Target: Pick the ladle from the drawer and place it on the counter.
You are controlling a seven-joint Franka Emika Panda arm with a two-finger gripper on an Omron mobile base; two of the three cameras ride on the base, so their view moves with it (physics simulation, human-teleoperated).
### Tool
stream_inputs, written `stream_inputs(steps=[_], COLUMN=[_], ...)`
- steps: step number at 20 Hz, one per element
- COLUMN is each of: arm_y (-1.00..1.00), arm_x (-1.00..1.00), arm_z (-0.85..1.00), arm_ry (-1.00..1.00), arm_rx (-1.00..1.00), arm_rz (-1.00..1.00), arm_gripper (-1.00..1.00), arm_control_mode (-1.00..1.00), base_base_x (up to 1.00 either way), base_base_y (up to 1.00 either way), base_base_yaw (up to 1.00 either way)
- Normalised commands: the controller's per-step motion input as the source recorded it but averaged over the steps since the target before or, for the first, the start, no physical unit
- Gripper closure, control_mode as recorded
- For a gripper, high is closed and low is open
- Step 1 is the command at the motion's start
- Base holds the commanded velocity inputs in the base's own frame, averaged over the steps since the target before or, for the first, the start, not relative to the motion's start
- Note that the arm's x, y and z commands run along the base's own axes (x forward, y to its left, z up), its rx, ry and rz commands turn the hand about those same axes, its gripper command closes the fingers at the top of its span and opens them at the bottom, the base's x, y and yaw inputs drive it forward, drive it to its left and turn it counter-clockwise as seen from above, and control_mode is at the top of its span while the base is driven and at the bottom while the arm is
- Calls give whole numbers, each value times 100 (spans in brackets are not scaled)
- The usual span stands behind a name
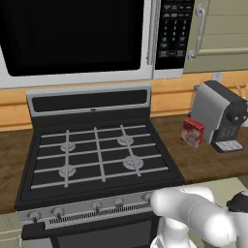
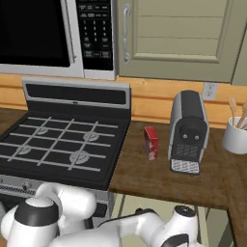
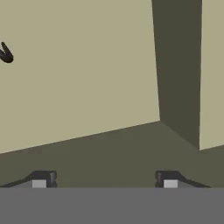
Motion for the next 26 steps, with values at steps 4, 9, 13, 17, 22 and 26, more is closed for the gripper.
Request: stream_inputs(steps=[4,9,13,17,22,26], arm_y=[-37,-34,-28,-8,20,26], arm_x=[-72,-63,-24,-3,-1,19], arm_z=[-65,-60,-18,8,57,68], arm_ry=[9,5,2,-7,-28,-27], arm_rx=[0,0,0,6,19,24], arm_rz=[0,0,0,0,0,0], arm_gripper=[-100,-100,-100,-100,-100,-100], arm_control_mode=[-100,-100,-100,-100,-100,-100], base_base_x=[0,0,0,0,0,0], base_base_y=[0,0,0,0,0,0], base_base_yaw=[0,0,0,0,0,0])
